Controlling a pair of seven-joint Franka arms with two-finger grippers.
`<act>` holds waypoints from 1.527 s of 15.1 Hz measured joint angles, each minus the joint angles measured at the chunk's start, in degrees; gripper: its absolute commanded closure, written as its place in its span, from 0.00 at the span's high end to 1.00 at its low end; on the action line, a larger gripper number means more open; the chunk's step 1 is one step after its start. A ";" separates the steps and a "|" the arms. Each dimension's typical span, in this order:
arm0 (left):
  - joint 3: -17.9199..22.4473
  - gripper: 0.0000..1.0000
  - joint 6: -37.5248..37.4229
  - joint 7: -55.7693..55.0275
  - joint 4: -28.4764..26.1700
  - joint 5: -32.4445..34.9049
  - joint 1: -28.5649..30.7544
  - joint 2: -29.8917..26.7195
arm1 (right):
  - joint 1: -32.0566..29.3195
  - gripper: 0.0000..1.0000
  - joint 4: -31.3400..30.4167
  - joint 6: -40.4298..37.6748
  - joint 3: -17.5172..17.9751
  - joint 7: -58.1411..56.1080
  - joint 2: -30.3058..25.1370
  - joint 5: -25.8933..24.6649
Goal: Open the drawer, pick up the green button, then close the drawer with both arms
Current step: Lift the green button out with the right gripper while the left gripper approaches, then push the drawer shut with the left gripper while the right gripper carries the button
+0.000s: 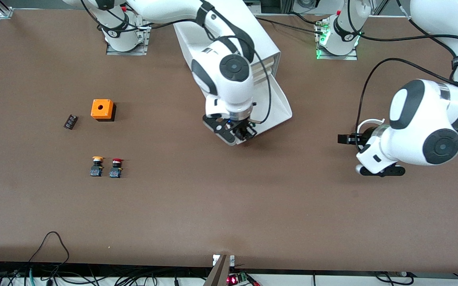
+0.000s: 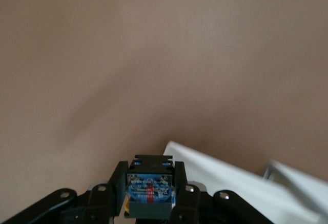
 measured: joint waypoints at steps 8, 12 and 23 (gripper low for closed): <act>-5.61 1.00 16.95 -17.61 -8.20 0.00 -4.97 -0.17 | -12.53 0.00 -0.02 -4.63 0.03 -32.75 -0.97 2.80; -8.02 1.00 26.85 -25.91 -16.24 0.00 -6.52 -0.07 | -17.95 0.00 -1.35 -5.45 0.03 -48.25 -0.99 4.42; -8.28 1.00 44.35 -34.18 -29.72 0.01 -11.87 0.81 | -28.98 0.00 -17.30 6.93 -0.19 -76.23 -2.72 4.57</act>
